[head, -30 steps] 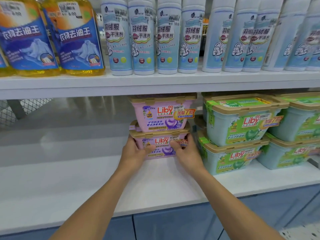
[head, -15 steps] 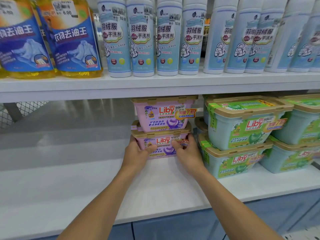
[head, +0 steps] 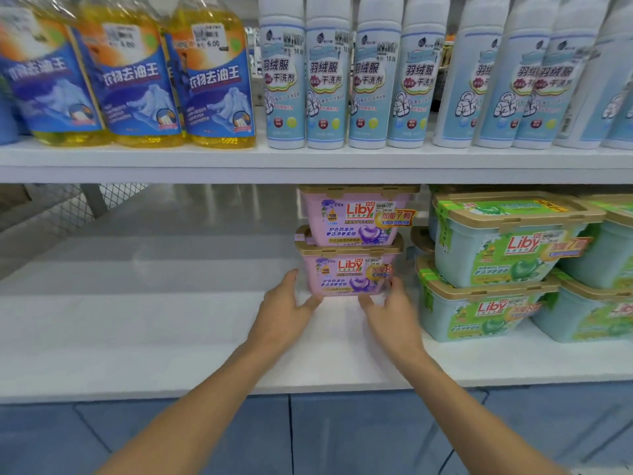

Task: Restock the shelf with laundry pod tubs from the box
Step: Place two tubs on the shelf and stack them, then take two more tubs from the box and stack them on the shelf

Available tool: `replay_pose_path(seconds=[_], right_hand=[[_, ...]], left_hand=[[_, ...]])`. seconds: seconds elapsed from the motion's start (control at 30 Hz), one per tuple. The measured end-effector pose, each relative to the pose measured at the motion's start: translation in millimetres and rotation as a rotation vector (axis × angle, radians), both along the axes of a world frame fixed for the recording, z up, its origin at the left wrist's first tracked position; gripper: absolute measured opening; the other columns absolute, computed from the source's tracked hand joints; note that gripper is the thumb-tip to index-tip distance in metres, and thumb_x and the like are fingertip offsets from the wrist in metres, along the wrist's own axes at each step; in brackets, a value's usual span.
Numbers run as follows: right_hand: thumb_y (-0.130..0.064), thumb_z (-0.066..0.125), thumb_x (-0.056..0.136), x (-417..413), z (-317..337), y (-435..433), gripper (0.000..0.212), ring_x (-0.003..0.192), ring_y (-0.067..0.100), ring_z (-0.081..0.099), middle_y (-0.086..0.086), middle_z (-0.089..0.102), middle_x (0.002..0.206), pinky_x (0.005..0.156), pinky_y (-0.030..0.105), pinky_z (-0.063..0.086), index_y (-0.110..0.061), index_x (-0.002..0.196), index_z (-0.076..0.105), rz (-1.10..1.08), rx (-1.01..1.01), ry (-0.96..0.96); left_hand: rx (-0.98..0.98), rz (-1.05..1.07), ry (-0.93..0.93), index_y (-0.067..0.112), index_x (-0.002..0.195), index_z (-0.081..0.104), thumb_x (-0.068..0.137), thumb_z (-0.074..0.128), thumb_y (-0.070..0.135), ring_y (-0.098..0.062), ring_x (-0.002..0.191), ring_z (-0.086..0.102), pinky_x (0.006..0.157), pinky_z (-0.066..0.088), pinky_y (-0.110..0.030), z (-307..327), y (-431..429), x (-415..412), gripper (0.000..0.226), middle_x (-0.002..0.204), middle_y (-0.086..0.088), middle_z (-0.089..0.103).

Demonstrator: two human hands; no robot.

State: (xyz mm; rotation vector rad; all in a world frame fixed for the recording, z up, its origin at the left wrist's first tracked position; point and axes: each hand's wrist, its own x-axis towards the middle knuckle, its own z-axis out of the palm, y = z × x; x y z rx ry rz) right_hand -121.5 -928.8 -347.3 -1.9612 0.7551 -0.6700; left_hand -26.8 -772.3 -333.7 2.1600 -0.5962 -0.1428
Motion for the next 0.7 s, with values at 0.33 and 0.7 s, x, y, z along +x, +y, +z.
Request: replay_pose_path(seconds=[0.33,0.7], right_hand=[[-0.046,0.051,0.098,-14.4,27.8,122.2,0.056,0.135,0.026,0.046,0.003,0.048,0.15,0.104,0.038,0.042,-0.015,0.145,0.045,0.332,-0.421,0.282],[-0.053,0.044,0.1,19.5,30.1,308.3,0.056,0.142,0.015,0.037,-0.008,0.042,0.155,0.107,0.034,0.038,-0.023,0.148,0.044,0.768,-0.491,0.182]], left_hand=[[0.339,0.181,-0.183,0.022,0.155,0.038,0.1,0.046,0.058,-0.016,0.15,0.033,0.118,0.03,-0.033,23.4,163.7,-39.0,0.067,0.163,0.004,0.036],[0.447,0.539,-0.107,0.02,0.155,0.039,0.102,0.044,0.055,-0.016,0.153,0.026,0.123,0.026,-0.035,7.6,367.5,-80.2,0.064,0.163,0.003,0.035]])
